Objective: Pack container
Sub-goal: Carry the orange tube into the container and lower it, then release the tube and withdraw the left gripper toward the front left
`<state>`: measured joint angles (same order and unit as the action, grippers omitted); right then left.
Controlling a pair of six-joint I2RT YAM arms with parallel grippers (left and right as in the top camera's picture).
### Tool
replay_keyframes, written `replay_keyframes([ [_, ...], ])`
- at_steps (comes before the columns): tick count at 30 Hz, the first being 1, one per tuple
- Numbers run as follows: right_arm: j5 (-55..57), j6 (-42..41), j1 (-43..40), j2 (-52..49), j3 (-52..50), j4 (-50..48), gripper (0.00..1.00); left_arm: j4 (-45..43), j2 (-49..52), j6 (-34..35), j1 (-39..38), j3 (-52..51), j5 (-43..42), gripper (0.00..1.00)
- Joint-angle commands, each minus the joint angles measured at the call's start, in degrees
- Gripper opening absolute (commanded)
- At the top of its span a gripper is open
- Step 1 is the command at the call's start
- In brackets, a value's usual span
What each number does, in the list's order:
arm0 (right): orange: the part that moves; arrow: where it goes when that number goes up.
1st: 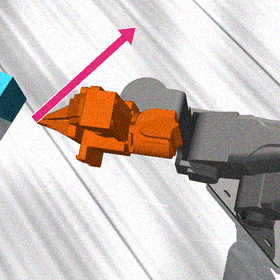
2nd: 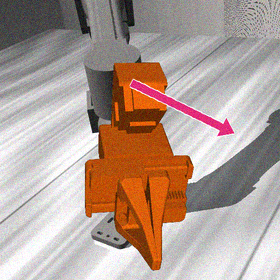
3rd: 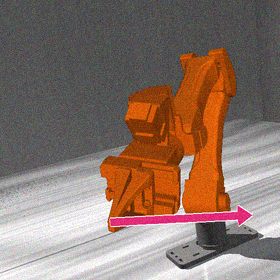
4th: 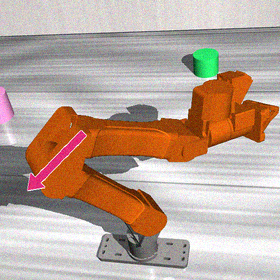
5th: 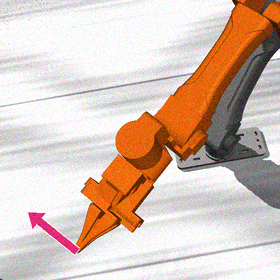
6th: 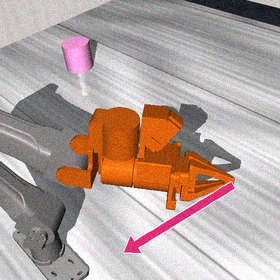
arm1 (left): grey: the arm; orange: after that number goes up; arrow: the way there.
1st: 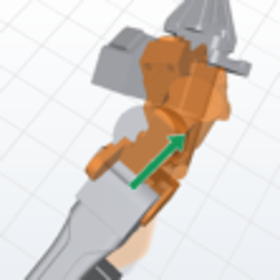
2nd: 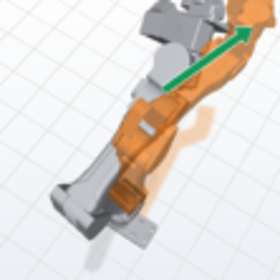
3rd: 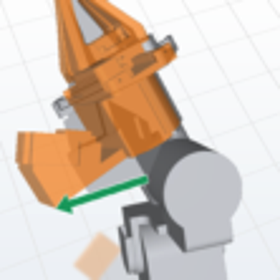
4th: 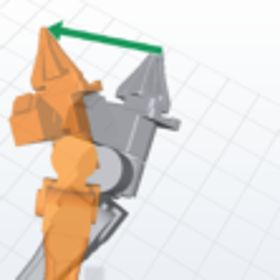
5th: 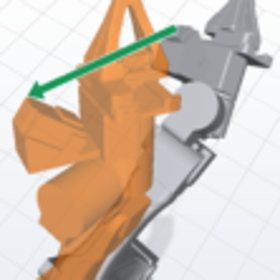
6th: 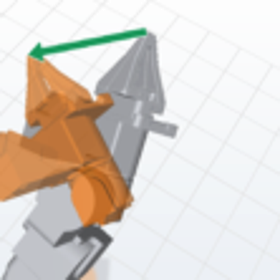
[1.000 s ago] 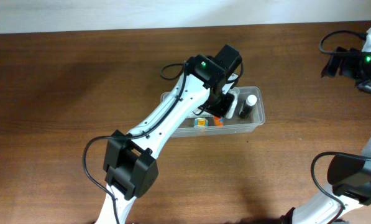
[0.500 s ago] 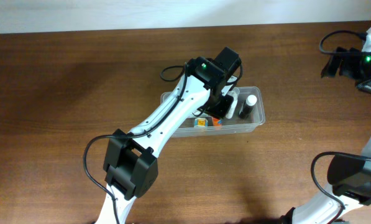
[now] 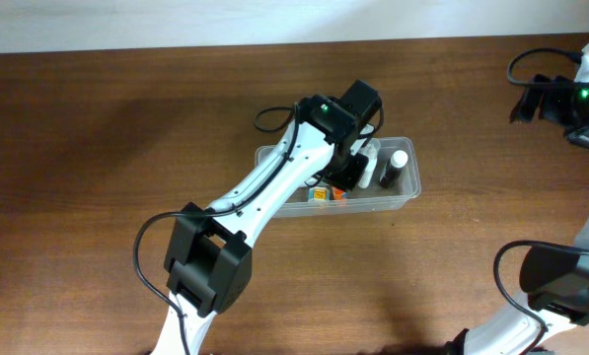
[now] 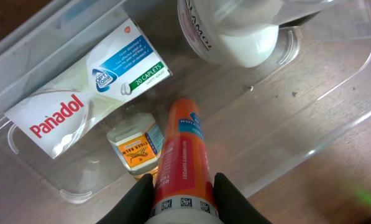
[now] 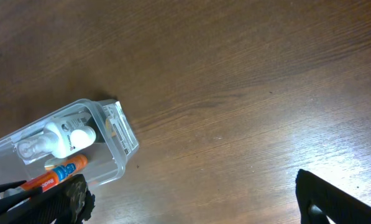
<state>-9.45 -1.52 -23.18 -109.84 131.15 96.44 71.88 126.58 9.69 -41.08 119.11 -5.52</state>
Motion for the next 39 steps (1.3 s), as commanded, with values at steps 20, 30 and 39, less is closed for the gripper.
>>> replay_keyframes([
  [20, 0.50, -0.28, -0.09, 0.46, -0.24, 0.00, 0.99, -1.86, -0.76, -0.26, -0.17, -0.59, 0.59, 0.43],
  [30, 0.50, -0.28, -0.09, 0.46, -0.24, 0.02, 0.98, -3.37, -0.74, -0.28, -1.31, -0.57, 0.63, 0.50],
  [39, 0.50, -0.28, -0.09, 0.46, -0.24, 0.02, 0.98, -3.32, -0.81, -0.31, -1.05, 1.88, 0.83, 0.65],
])
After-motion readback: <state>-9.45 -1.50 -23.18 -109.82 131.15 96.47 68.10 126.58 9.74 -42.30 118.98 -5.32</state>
